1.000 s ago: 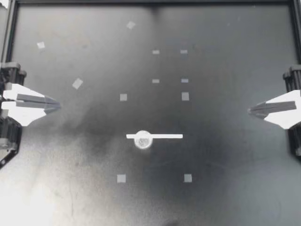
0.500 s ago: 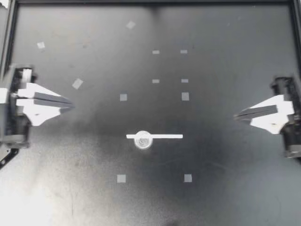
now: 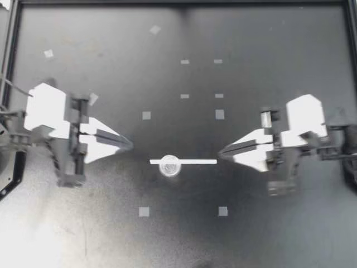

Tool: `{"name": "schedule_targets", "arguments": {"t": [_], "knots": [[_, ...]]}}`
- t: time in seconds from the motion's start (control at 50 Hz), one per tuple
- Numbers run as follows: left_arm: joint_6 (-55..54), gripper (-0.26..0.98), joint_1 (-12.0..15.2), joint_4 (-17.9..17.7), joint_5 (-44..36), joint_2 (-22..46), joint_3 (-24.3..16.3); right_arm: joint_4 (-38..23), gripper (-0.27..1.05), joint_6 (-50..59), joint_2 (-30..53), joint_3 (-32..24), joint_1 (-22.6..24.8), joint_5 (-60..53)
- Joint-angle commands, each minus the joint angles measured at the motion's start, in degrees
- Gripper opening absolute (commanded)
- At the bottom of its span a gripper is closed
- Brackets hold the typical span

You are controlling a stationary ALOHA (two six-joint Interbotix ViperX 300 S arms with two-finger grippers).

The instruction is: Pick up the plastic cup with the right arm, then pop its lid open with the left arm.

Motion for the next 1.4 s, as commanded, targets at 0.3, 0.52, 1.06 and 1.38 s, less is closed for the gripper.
{"name": "schedule_targets", "arguments": {"t": [0.3, 0.52, 1.06, 1.38], "knots": [[-2.7, -0.01, -2.3, -0.2, -1.8, 13.6, -5.3, -0.8, 0.47, 0.7, 12.1, -8.2, 1.7, -1.0], [-2.9, -0.01, -2.4, -0.2, -2.3, 20.5, -7.4, -0.7, 0.51, 3.0, 15.8, -10.0, 1.7, -1.0], [-1.8, -0.01, -2.4, -0.1, -4.2, 25.6, -8.6, -0.7, 0.57, 4.5, 24.3, -15.1, 1.8, -0.4], [-1.8, -0.01, -1.2, -0.1, -5.9, 28.4, -9.3, -0.3, 0.67, 4.5, 25.0, -15.1, 1.8, 1.0]]}}
